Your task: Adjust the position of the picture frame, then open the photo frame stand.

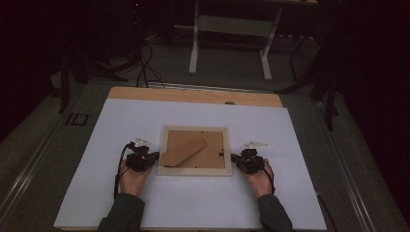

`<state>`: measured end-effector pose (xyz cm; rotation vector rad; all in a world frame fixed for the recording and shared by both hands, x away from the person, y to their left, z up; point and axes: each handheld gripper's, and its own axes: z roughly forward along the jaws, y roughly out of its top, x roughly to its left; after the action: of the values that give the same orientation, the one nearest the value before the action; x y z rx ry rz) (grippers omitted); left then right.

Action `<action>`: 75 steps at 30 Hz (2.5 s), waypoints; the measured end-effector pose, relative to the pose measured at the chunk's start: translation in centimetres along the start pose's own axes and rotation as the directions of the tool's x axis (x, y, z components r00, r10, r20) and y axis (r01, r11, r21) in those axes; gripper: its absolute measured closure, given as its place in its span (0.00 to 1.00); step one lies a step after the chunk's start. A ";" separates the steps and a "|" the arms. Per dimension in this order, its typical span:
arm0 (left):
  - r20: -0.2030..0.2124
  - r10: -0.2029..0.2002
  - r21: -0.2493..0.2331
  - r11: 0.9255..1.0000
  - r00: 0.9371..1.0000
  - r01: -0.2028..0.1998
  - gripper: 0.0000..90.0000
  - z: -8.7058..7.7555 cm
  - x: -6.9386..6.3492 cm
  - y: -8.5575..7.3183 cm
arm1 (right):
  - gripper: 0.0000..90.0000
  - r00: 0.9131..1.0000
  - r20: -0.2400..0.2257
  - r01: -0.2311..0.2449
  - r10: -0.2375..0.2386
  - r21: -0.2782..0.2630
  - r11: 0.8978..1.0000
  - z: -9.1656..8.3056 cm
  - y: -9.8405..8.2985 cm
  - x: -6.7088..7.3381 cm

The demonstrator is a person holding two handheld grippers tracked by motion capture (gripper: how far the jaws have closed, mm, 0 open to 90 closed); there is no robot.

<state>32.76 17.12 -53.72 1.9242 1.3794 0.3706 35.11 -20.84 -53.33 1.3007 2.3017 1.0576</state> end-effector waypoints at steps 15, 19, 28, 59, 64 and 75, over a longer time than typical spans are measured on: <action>-0.001 -0.033 -0.050 0.998 0.999 0.033 0.92 -1.9 0.8 0.1 | 0.90 0.999 0.051 0.022 -0.019 -0.058 0.998 -2.4 0.0 -0.4; 0.012 -0.040 -0.060 0.997 0.999 0.041 0.92 -2.4 0.9 0.2 | 0.88 0.999 0.045 0.014 -0.012 -0.053 0.998 -2.5 -0.1 -0.7; 0.036 -0.061 -0.111 0.992 0.997 0.065 0.90 -3.5 1.5 0.3 | 0.82 1.000 0.025 0.007 -0.005 -0.051 0.999 -2.8 -0.1 -1.1; 0.200 0.018 -0.183 0.983 0.980 0.020 0.66 -6.4 -0.5 4.0 | 0.75 0.999 0.005 -0.037 0.037 -0.093 0.995 -4.3 0.0 -2.1; 0.236 0.038 -0.158 0.987 0.971 0.000 0.58 -5.6 -0.9 5.4 | 0.74 0.999 -0.001 -0.034 0.034 -0.089 0.995 -4.1 0.0 -2.1; 0.335 0.032 -0.058 0.998 0.942 -0.013 0.53 -2.1 -1.1 6.1 | 0.73 0.999 -0.002 -0.036 0.036 -0.089 0.995 -4.1 0.0 -2.2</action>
<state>35.35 15.96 -47.82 1.8566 1.1116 0.0817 33.94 -24.54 -50.71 1.3117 2.2122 1.1585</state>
